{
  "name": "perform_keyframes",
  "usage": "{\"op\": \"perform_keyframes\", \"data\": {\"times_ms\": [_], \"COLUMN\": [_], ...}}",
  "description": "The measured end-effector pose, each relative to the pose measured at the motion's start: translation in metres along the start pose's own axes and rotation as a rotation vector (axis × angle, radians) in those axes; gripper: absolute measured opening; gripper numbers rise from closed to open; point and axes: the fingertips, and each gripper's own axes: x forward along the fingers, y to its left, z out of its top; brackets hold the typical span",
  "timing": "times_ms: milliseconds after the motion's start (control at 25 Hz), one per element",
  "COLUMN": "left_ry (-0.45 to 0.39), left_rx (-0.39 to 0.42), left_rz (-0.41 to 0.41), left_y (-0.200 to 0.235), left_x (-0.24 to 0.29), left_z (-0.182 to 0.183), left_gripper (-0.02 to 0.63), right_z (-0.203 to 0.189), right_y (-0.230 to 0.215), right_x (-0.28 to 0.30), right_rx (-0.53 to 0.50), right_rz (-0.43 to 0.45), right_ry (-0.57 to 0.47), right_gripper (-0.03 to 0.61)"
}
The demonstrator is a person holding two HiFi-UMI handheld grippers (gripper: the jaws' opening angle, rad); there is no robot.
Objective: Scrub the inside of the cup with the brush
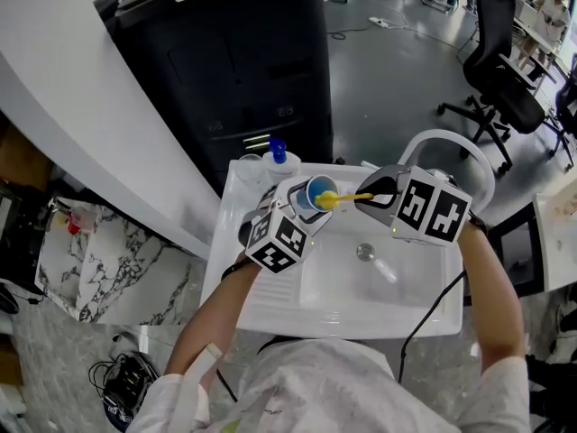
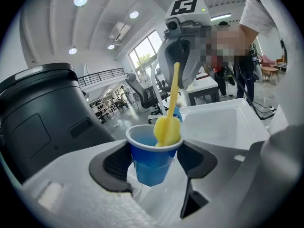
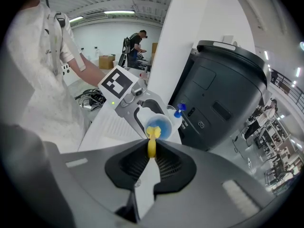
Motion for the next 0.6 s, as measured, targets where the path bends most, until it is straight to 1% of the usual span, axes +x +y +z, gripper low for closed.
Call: {"op": "perform_keyframes", "data": {"times_ms": [360,600], "left_ry": [0.015,0.022], "left_rx": [-0.003,0.016], "left_rz": [0.001,-0.012], "left_y": [0.0,-0.004], "left_x": [-0.001,0.0], "left_z": [-0.005,-0.005], "left_gripper": [0.302,0.302], "right_z": [0.016,0.02], "right_y": [0.007,0.007], "right_x": [0.002,0.002], "right_rx": [-0.04,-0.052], "right_rz": [0.011,0.007], "right_ry": [-0.014,-0.012], "right_gripper": [0.034,0.034]}}
